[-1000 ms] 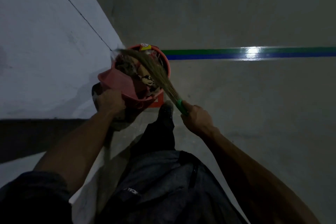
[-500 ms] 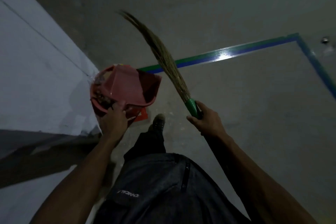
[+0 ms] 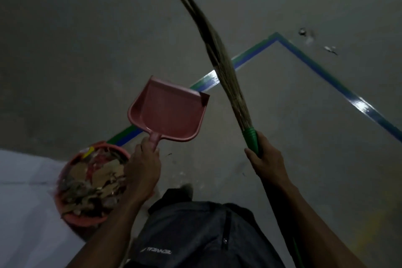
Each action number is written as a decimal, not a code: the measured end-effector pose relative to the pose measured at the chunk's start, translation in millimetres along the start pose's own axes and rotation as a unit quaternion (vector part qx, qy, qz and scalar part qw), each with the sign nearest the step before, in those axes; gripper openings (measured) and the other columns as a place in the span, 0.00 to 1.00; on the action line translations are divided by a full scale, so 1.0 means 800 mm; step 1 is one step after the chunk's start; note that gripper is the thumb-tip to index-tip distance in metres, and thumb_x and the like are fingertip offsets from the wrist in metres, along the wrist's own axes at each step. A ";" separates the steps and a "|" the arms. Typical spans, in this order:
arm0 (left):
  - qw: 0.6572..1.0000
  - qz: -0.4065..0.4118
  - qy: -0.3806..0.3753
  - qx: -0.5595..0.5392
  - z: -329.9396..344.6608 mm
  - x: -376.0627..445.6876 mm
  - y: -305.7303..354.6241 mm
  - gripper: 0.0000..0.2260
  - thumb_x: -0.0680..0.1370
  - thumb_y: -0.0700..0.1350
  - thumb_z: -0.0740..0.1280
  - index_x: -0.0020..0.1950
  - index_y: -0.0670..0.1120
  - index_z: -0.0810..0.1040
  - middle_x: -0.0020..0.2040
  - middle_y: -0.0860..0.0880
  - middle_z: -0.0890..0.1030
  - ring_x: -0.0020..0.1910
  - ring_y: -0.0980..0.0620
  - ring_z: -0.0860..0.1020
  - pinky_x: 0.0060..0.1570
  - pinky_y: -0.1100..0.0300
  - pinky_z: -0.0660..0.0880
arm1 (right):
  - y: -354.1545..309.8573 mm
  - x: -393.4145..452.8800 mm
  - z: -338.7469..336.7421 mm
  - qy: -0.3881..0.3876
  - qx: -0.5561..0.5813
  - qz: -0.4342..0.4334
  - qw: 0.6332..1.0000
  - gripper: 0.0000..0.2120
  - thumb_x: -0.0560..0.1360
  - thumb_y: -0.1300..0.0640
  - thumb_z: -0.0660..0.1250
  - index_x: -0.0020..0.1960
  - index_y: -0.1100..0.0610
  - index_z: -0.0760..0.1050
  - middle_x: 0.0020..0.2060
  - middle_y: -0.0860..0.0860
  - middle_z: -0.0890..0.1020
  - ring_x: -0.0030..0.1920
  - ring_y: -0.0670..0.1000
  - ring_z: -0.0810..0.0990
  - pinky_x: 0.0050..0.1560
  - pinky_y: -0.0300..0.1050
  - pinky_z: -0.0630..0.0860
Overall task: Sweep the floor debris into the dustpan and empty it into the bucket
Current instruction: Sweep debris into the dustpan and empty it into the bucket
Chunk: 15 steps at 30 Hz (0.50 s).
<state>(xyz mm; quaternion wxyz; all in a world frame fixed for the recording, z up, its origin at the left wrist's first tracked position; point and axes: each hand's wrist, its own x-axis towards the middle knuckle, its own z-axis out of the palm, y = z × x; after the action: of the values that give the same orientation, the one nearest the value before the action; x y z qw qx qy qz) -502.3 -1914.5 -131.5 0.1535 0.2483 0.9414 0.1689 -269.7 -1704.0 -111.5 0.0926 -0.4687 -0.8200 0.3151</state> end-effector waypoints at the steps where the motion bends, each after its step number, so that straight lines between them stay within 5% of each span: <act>1: 1.000 0.017 0.001 0.008 0.001 0.018 0.012 0.17 0.81 0.46 0.60 0.69 0.43 0.67 0.57 0.40 0.76 0.50 0.39 0.76 0.42 0.50 0.71 | 0.004 0.008 -0.005 0.005 0.009 0.021 1.000 0.29 0.76 0.55 0.70 0.74 0.54 0.66 0.55 0.59 0.82 0.49 0.61 0.82 0.46 0.48 0.77; 4: 0.998 0.064 -0.001 0.029 0.008 0.073 0.058 0.16 0.81 0.48 0.62 0.66 0.44 0.69 0.54 0.42 0.76 0.46 0.40 0.77 0.39 0.53 0.66 | 0.024 0.029 -0.020 0.028 0.036 0.077 0.996 0.29 0.76 0.53 0.70 0.75 0.53 0.65 0.55 0.58 0.81 0.45 0.61 0.82 0.44 0.57 0.81; 15: 0.984 0.172 -0.025 0.039 0.113 0.205 0.320 0.15 0.79 0.45 0.65 0.64 0.41 0.72 0.48 0.41 0.79 0.41 0.42 0.76 0.37 0.51 0.72 | 0.187 0.187 -0.110 0.064 0.088 0.170 0.979 0.27 0.77 0.53 0.68 0.74 0.54 0.65 0.53 0.57 0.81 0.45 0.57 0.80 0.45 0.55 0.80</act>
<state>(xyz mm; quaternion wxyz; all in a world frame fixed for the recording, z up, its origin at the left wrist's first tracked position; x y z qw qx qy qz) -498.1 -1598.1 -144.9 0.1364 0.4165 0.8863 0.1499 -205.3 -1488.5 -153.8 0.1307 -0.6108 -0.6897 0.3663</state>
